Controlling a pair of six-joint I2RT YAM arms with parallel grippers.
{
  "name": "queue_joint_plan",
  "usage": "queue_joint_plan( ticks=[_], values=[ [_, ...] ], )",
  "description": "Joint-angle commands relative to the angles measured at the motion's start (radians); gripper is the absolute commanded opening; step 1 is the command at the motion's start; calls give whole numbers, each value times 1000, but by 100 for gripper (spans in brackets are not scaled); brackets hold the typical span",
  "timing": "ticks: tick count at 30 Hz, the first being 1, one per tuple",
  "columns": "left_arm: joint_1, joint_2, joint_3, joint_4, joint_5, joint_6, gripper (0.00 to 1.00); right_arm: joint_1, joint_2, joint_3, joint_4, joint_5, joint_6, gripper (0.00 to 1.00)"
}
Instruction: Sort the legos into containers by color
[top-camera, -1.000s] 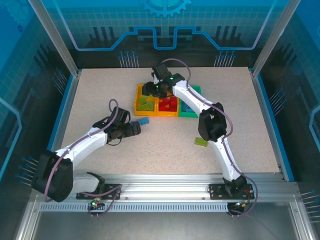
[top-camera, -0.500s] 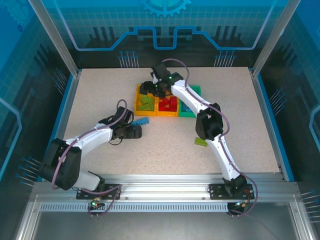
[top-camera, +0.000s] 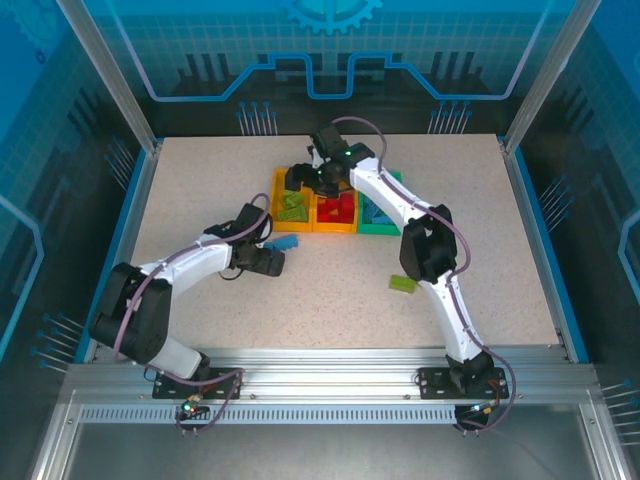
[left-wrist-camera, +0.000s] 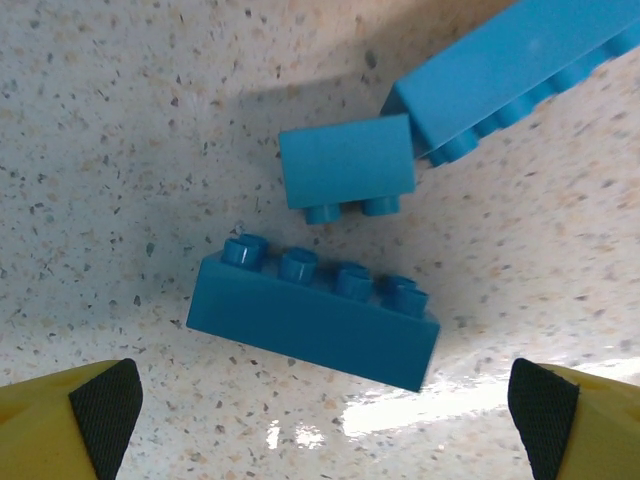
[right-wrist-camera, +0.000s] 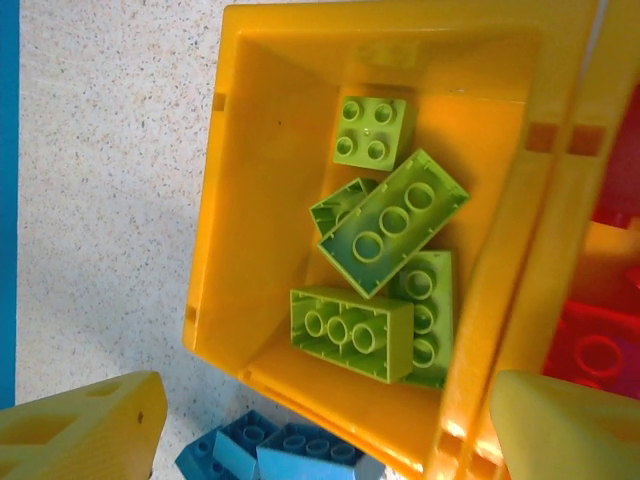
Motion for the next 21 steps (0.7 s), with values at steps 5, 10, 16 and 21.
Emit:
queue_joint_plan(
  ticks=[5, 10, 16, 21],
  values=[
    [-2, 70, 37, -9, -37, 65, 99, -60, -190, -163, 9, 28, -32, 86],
    [-2, 103, 41, 13, -38, 66, 97, -83, -296, -316, 58, 44, -40, 87],
    [-2, 126, 51, 36, -38, 69, 79, -112, -419, -478, 87, 82, -60, 87],
    [-3, 123, 52, 28, -48, 61, 63, -161, -501, -583, 109, 89, -54, 87]
  ],
)
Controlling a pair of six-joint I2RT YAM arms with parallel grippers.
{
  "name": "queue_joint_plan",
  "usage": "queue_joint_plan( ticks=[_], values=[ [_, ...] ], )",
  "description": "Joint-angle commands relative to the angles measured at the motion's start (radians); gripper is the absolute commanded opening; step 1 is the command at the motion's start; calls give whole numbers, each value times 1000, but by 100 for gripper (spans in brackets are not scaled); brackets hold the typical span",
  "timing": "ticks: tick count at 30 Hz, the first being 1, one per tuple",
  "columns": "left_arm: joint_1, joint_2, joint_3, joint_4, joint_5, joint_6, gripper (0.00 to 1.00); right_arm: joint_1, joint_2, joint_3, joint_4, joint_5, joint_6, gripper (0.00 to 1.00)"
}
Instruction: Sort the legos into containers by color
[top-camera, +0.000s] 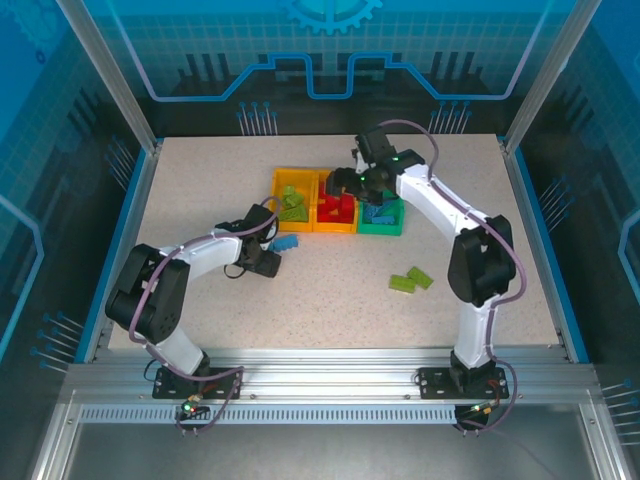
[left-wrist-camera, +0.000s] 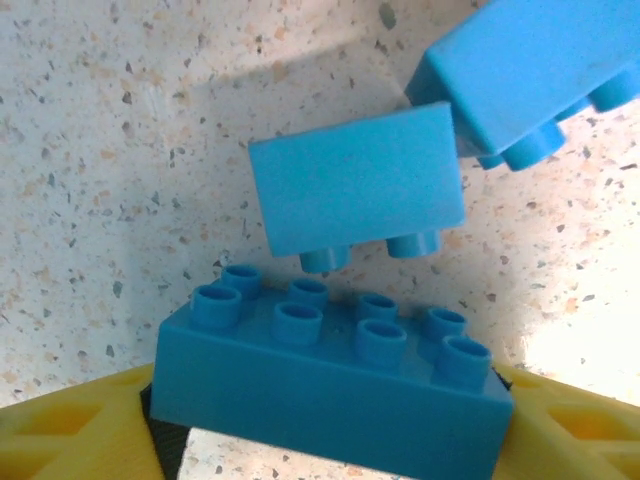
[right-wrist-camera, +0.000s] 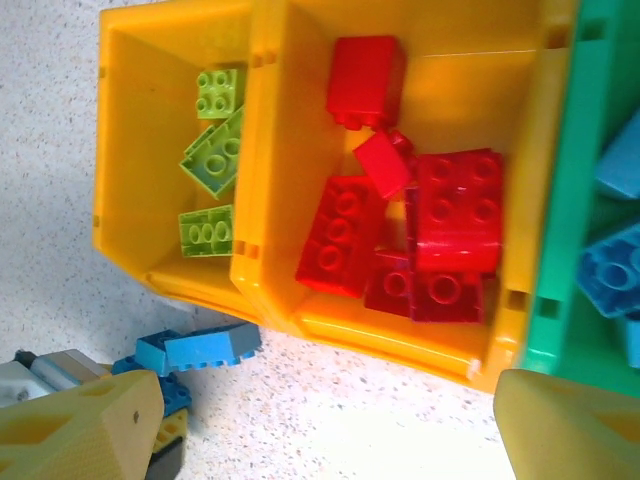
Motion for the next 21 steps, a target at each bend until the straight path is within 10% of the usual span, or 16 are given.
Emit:
queue_joint_plan(
  ticks=[1, 21],
  values=[
    [-4, 2, 24, -3, -20, -2, 60, -50, -78, -50, 29, 19, -13, 88],
    [-120, -246, 77, -99, 24, -120, 61, -246, -304, -405, 60, 108, -77, 89]
  ],
)
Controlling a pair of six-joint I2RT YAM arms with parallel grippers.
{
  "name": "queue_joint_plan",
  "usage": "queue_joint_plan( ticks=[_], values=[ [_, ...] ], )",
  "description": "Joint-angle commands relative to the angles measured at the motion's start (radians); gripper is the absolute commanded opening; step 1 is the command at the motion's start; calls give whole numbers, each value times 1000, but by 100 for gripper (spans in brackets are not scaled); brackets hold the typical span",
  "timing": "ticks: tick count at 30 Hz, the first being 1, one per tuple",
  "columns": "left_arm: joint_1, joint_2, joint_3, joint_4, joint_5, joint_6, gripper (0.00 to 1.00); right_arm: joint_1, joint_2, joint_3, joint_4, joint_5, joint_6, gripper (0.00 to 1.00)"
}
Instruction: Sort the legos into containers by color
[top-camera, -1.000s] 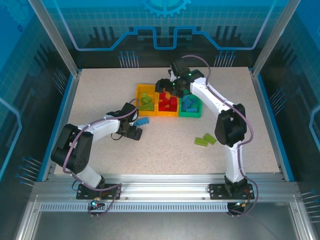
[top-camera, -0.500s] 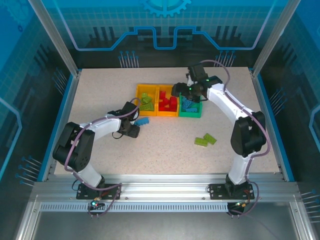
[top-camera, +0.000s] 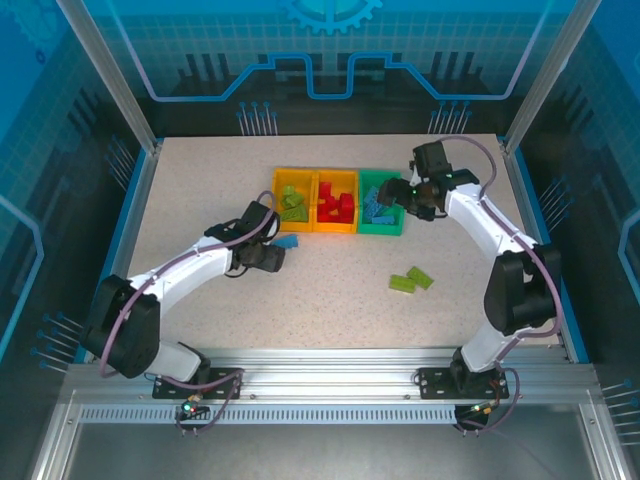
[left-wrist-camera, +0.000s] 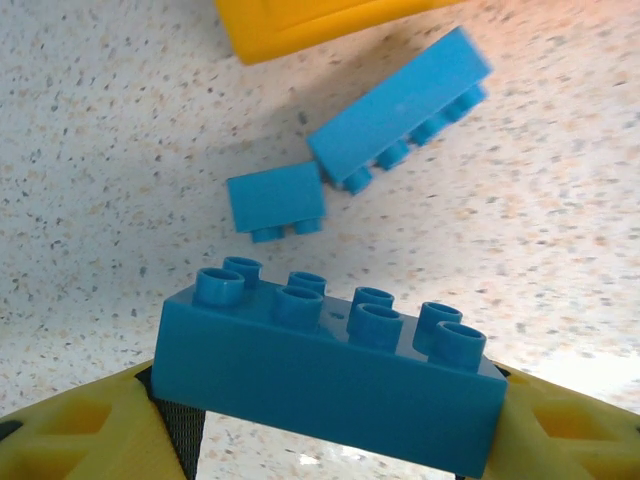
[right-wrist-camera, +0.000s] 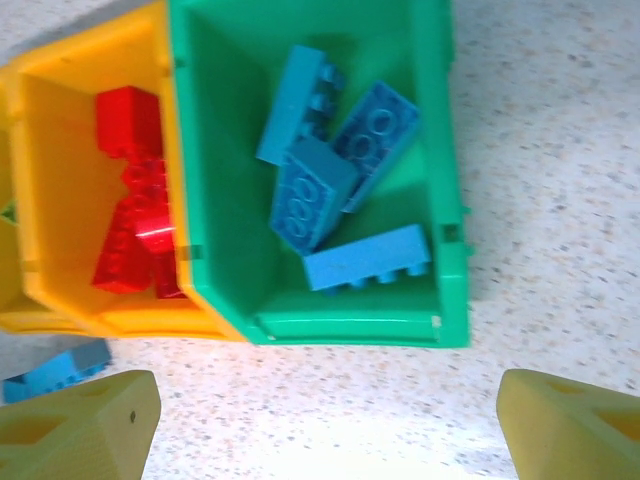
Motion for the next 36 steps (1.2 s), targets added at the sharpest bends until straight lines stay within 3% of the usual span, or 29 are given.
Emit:
queue_joint_plan(
  ticks=[1, 8, 16, 28, 36],
  values=[
    [-36, -33, 71, -11, 38, -39, 61, -33, -41, -56, 9, 42, -32, 89],
    [-72, 59, 205, 102, 194, -58, 64, -92, -84, -148, 25, 47, -43, 89],
    [-130, 310, 455, 175, 311, -56, 64, -138, -132, -228, 35, 46, -49, 89],
    [-156, 645, 832, 217, 450, -67, 64, -113, -250, -447, 2, 38, 39, 87],
    [-158, 778, 977, 205, 504, -74, 65, -106, -277, -561, -7, 2, 104, 87]
  ],
)
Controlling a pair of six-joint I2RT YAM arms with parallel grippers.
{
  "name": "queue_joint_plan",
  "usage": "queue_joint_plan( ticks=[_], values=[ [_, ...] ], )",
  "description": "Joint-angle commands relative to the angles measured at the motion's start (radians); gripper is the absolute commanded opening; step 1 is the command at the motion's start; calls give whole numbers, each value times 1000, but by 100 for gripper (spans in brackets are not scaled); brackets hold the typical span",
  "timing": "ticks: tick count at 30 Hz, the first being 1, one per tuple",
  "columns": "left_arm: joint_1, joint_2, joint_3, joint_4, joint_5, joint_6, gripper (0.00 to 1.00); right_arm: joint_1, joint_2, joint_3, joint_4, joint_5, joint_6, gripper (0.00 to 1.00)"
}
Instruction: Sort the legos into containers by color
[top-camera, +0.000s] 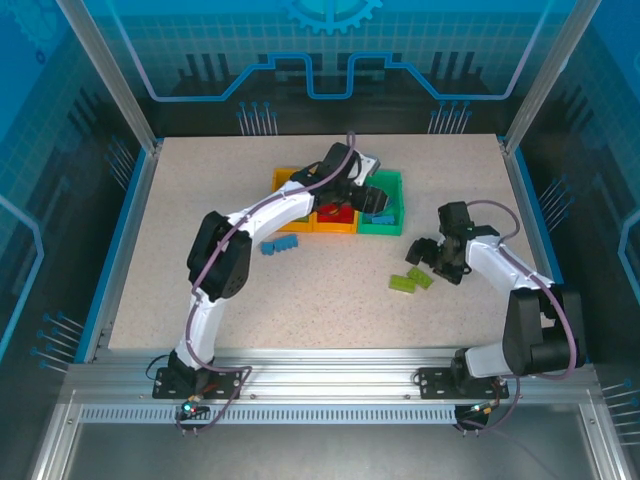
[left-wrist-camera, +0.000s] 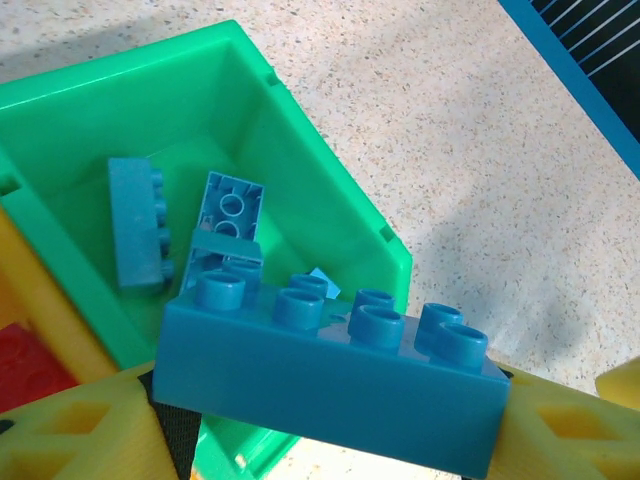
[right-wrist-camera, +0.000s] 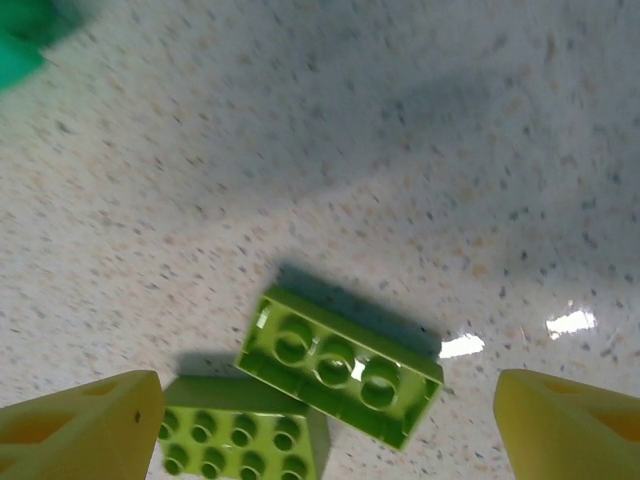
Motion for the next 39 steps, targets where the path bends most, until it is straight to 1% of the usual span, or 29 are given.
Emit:
queue_joint_plan(
  ticks=[1, 5, 8, 10, 11, 12, 17, 23, 27, 39],
  values=[
    [-8, 41, 52, 2, 49, -15, 65, 19, -20, -28, -22, -21, 57, 88],
    [-7, 56, 63, 14, 52, -13, 67, 24, -24, -44, -28, -11, 91, 90],
    [-7, 67, 75, 12, 51, -13, 73, 26, -21, -53, -19, -16, 111, 91],
    [-7, 70, 76, 10, 52, -19, 80, 26, -12, -57, -8, -25, 124, 92],
    [-9, 68, 77, 10, 52, -22, 86, 26, -7, -59, -2, -28, 130, 92],
    [-8, 64, 74, 11, 53, -25, 98, 28, -1, -62, 5, -28, 136, 92],
    [-14, 17, 38, 36, 43, -41, 99, 33, 33, -73, 38, -31, 152, 92],
    [-30, -87, -53, 90, 19, -62, 99, 44, 75, -69, 68, -20, 176, 92],
    [-32, -173, -156, 123, 18, -70, 99, 45, 100, -58, 71, 15, 179, 92],
    [-31, -368, -485, 177, -45, -69, 99, 55, 177, -4, 86, 24, 176, 90]
  ],
)
